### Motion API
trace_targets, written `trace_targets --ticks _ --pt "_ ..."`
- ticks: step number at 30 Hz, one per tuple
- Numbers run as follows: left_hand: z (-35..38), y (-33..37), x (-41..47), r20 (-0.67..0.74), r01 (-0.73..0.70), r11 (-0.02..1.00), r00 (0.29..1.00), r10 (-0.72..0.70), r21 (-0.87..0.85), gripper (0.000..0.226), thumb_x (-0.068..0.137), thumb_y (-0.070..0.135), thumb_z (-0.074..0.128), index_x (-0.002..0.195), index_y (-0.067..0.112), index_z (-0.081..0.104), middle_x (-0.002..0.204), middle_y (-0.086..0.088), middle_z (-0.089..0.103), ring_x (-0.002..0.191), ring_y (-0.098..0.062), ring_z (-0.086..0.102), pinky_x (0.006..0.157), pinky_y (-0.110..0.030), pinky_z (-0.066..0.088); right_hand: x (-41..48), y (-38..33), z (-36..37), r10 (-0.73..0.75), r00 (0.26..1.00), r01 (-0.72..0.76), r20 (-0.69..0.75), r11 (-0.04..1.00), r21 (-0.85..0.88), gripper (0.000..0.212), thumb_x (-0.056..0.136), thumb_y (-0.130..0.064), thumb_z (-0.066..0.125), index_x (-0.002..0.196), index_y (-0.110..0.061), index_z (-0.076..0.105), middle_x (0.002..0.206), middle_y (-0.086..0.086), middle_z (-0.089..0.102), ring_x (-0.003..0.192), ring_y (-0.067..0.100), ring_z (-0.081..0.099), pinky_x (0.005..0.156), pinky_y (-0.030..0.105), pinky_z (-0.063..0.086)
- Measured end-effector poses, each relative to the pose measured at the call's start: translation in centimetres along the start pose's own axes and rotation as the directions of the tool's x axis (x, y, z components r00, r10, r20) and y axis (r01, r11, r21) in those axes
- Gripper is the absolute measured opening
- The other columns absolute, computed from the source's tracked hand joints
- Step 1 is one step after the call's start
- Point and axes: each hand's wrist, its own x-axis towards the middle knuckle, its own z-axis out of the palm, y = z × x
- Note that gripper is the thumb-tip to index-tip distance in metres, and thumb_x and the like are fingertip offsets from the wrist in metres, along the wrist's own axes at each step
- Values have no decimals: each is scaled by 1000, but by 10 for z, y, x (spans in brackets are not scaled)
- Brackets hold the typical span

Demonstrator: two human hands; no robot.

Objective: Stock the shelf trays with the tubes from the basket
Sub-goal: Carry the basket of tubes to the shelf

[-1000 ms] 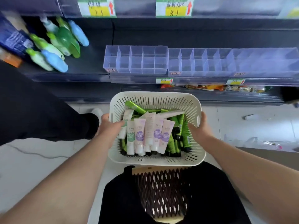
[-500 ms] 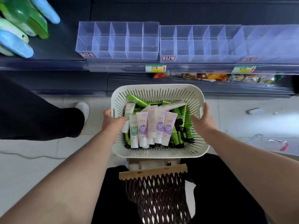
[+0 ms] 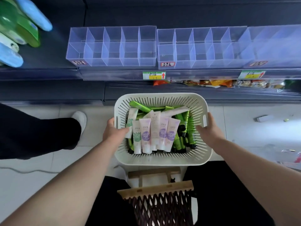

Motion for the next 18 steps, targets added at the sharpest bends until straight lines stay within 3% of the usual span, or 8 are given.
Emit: trace_targets --ticks 3,5,8,10,13,15,18 --pt "2 -10 12 69 29 989 997 -39 144 63 74 26 76 128 30 43 105 5 64 92 -21 62 81 -34 52 8 7 9 -22 999 28 37 986 -165 66 90 -35 52 149 -28 22 127 12 46 86 25 55 75 31 46" --pt "5 -13 20 27 71 983 997 -77 172 56 75 29 74 122 26 43 108 -1 65 89 -24 62 79 -36 54 17 8 13 -22 1000 24 14 989 -148 66 89 -39 52 148 -27 26 133 14 39 101 31 54 86 36 44" --pt "20 -4 24 -51 108 950 994 -98 294 65 75 36 75 125 18 37 121 -9 57 97 -30 58 76 -38 51 27 10 21 -105 980 56 -168 961 -269 60 86 -37 53 143 -27 37 135 8 39 119 28 43 96 41 37" --pt "34 9 27 -154 43 884 988 33 465 88 77 41 73 144 13 23 141 -15 39 122 -36 45 91 -45 47 30 0 33 -278 924 148 -261 893 -426 59 82 -33 55 139 -28 39 138 6 35 126 27 34 100 44 31" --pt "51 32 31 -86 -187 664 931 356 724 91 86 35 65 154 22 6 160 -11 7 145 -33 12 117 -44 23 36 -23 56 -525 843 351 -117 701 -621 58 86 -30 52 141 -28 35 149 4 23 137 27 21 109 48 24" --pt "61 43 35 -28 -272 569 886 463 776 83 87 25 64 153 24 13 160 -10 5 146 -32 7 119 -44 16 45 -31 70 -607 794 436 -7 578 -689 53 88 -29 51 139 -26 37 150 3 19 137 26 19 111 49 23" --pt "67 48 41 -60 -330 529 805 591 782 68 84 20 64 144 26 32 154 -6 24 137 -29 23 110 -40 27 59 -34 90 -665 743 486 79 455 -746 52 90 -31 50 140 -24 35 150 3 15 137 26 17 110 48 23"
